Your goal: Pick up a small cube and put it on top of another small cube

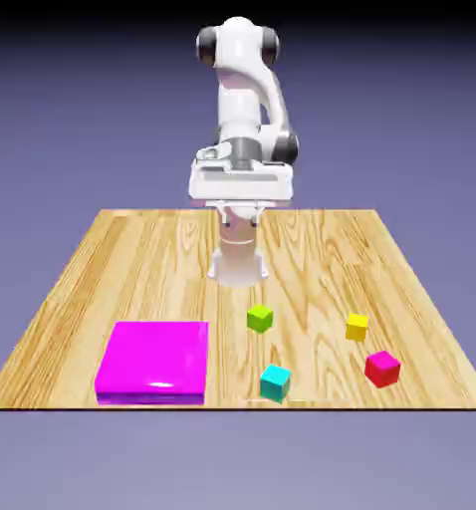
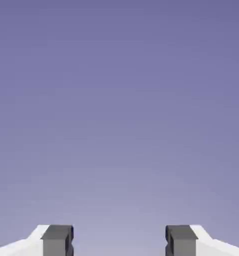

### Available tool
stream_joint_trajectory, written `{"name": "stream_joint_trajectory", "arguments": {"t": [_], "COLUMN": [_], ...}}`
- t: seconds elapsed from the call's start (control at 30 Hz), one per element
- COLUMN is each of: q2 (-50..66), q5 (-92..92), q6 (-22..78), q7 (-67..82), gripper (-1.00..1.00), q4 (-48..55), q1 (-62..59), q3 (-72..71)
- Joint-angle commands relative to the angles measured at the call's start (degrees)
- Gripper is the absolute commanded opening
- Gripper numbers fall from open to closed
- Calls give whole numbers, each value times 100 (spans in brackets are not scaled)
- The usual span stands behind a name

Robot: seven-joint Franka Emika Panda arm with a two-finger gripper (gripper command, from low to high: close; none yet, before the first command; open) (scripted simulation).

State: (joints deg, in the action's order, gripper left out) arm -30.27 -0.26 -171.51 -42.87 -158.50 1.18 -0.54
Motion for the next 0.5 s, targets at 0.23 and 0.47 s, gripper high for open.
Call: {"name": "stream_joint_trajectory", "arguments": {"t": [0.23,0.47], "q2": [1584,2970], "q5": [-169,-316], "q6": [1658,3109], "q7": [-277,-519], "gripper": [0,0], "q4": [1661,3115], "q1": [327,613], "q3": [-357,-669]}}
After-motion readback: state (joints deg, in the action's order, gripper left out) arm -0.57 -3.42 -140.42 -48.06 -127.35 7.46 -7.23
